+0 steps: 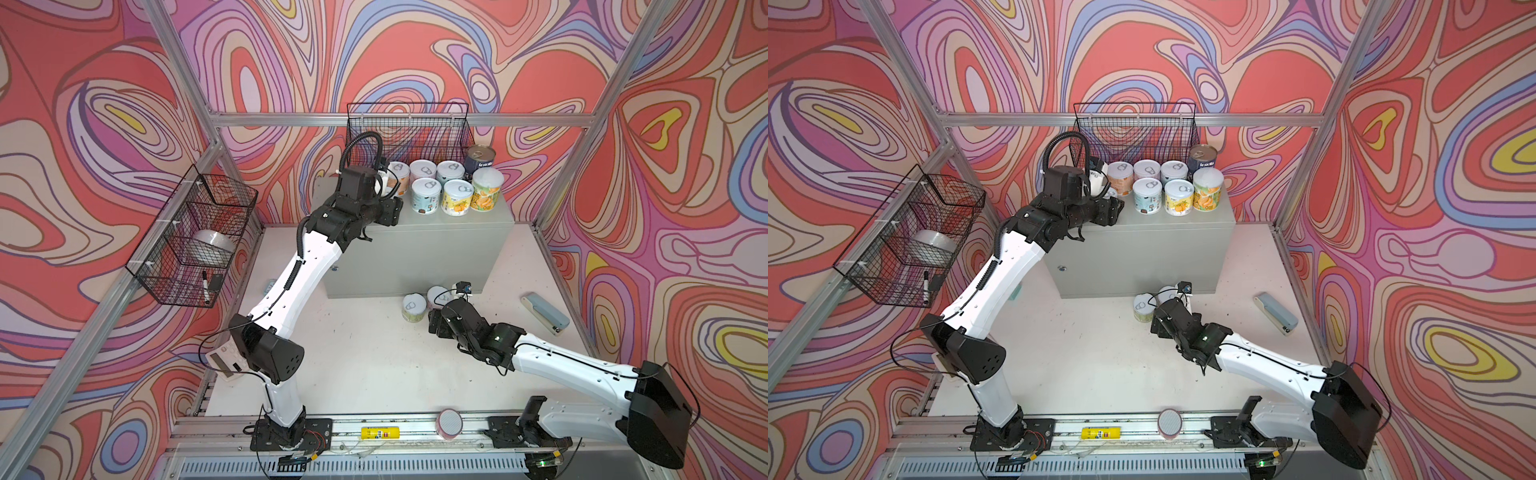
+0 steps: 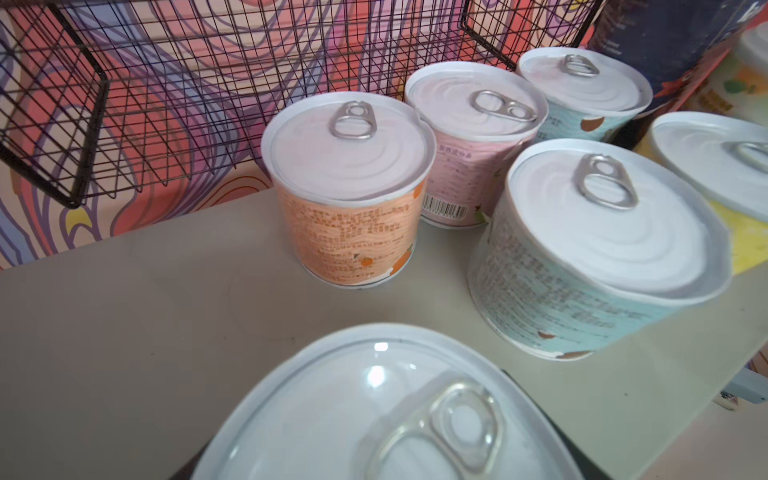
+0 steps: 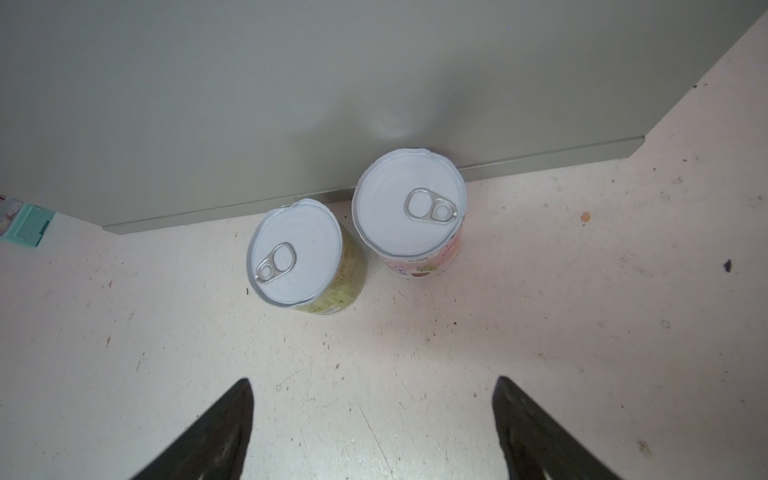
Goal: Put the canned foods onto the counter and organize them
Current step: 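Lift the yellow can with the left gripper up onto the cabinet top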
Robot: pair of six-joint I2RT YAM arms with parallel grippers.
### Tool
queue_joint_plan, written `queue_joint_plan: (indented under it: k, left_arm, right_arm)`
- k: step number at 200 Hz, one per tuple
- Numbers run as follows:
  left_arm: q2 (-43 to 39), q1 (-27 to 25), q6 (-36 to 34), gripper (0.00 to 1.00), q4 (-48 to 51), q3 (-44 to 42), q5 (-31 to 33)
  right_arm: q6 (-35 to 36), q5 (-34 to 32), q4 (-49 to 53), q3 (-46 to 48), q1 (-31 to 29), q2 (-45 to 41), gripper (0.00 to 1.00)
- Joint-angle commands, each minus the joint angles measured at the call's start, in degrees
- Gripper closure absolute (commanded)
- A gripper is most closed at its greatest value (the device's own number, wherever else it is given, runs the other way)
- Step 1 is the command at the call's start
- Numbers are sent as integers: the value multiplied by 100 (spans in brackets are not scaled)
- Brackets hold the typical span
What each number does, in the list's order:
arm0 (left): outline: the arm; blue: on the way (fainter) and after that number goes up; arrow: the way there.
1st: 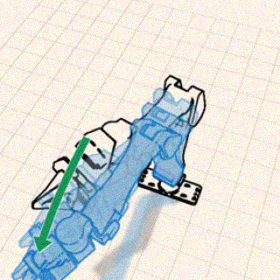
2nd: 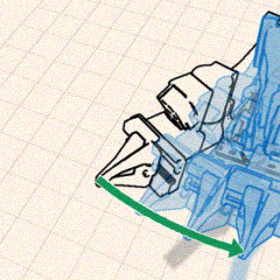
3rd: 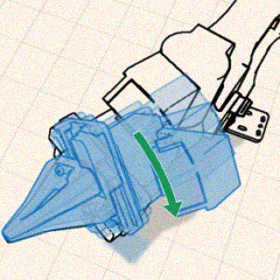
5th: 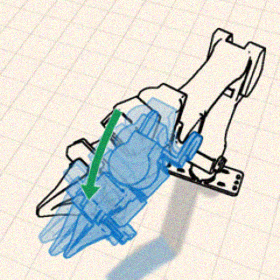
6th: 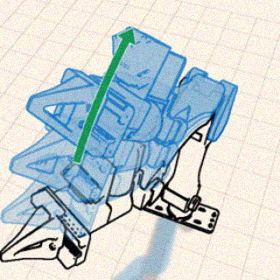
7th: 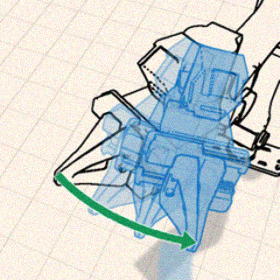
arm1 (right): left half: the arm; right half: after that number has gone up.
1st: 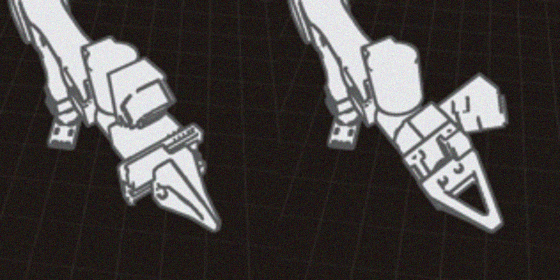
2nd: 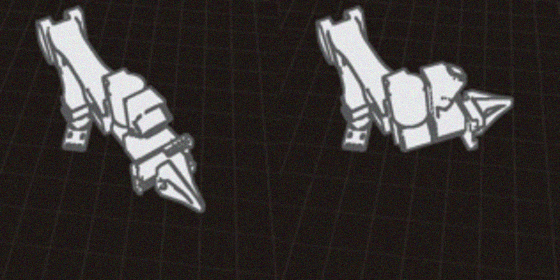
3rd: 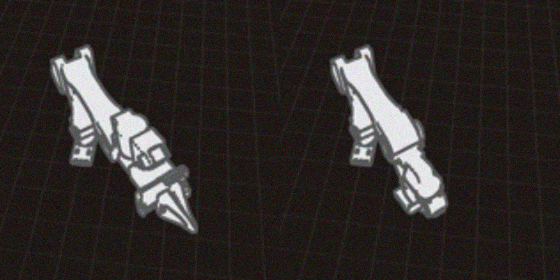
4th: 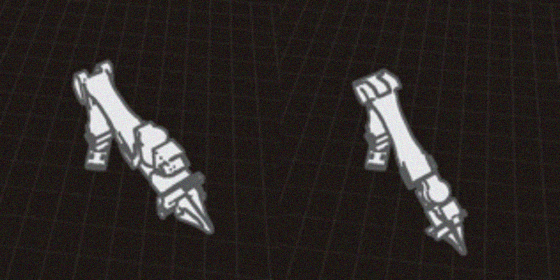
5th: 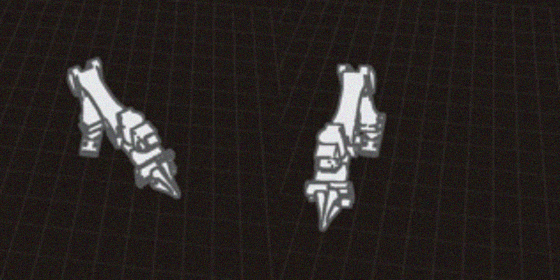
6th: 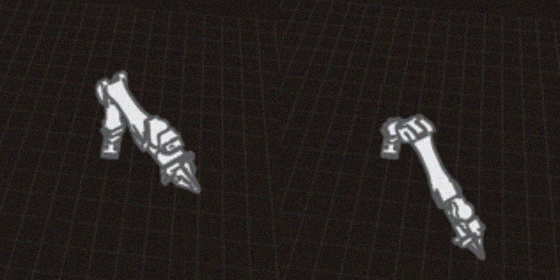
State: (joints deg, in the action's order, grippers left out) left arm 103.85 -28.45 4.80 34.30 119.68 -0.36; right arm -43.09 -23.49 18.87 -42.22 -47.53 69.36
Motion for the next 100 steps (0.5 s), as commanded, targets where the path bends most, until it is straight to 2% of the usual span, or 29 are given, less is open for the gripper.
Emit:
queue_joint_plan:
  k: [1, 39, 50, 55, 74, 95, 100]
  left_arm:
    - [27, 40, 109, 100, -736, 32, -65]
    - [172, 50, 118, 100, -750, 93, -16]
    - [190, 50, 133, 76, -756, 74, -36]
    - [194, 50, 143, 68, -758, 59, -51]
    - [177, 45, 153, 50, -820, -12, -1]
    - [129, 50, 112, 38, -888, -82, 48]
    - [119, 48, 95, 33, -897, -93, 67]
  right_arm:
    - [55, 17, 29, -120, 37, 30, 7]
    - [37, -22, 68, -138, 49, 8, 7]
    - [71, -34, 66, -145, 51, 2, 7]
    - [83, -37, 72, -155, 47, 11, 7]
    - [117, -59, 81, -212, 43, 40, 7]
    - [139, -41, 41, -230, 51, 74, 7]
    - [142, -35, 29, -243, 49, 86, 7]
